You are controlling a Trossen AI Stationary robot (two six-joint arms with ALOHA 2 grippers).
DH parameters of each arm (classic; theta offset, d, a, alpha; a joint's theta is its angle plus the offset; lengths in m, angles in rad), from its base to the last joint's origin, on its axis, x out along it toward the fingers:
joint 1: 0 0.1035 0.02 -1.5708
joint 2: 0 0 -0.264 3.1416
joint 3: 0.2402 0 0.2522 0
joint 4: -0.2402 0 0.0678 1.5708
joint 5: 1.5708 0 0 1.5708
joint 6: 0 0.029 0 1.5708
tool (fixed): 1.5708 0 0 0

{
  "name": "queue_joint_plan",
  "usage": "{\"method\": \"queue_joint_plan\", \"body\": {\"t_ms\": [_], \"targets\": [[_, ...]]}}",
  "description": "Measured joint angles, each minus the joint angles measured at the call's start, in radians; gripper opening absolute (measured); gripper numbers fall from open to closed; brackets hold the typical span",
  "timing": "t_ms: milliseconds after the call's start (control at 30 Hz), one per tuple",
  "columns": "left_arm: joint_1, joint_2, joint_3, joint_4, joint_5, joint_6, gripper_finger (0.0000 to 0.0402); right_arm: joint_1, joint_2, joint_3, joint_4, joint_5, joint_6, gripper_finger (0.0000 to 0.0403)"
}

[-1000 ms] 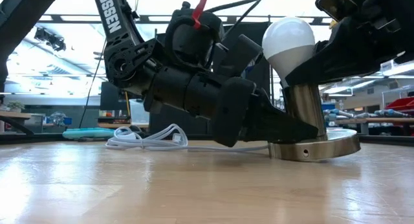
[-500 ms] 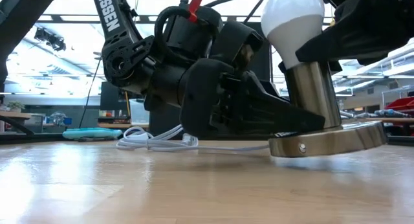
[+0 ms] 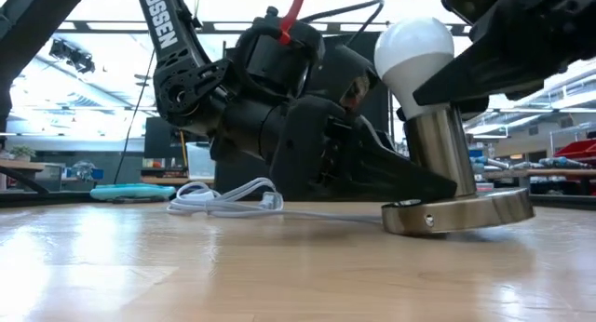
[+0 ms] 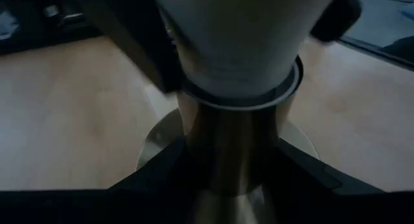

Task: Screw lightbulb
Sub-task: Remove the lightbulb from the lamp

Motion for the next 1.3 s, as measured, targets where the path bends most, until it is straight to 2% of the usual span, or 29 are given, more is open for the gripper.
{"method": "queue_joint_plan", "body": {"t_ms": [133,300,567,700,833,1100,1300], "targets": [[0.009,-0.006,-0.001,-0.006,-0.006,-0.016,0.0193,-0.002,-0.09,0.002,-0.129,0.008,0.068,0.0237],[0.014,-0.01,-0.001,-0.001,-0.027,-0.024,0.0193,-0.002,-0.199,0.002,-0.24,0.026,0.076,0.0257],[0.018,-0.01,-0.003,-0.013,-0.078,-0.035,0.0193,-0.001,-0.233,0.003,-0.291,0.041,0.074,0.0254],[0.021,-0.009,-0.003,-0.023,-0.104,-0.056,0.0193,0.0,-0.246,0.06,-0.472,0.053,0.119,0.0254],[0.027,-0.009,-0.003,-0.036,-0.119,-0.059,0.0193,0.0,-0.275,0.129,-0.68,0.052,0.179,0.0253],[0.027,-0.009,-0.003,-0.039,-0.141,-0.06,0.0193,0.004,-0.291,0.219,-0.978,0.054,0.378,0.0253],[0.026,-0.009,-0.003,-0.038,-0.204,-0.08,0.0193,0.058,-0.278,0.227,-0.979,0.038,0.573,0.025]]}}
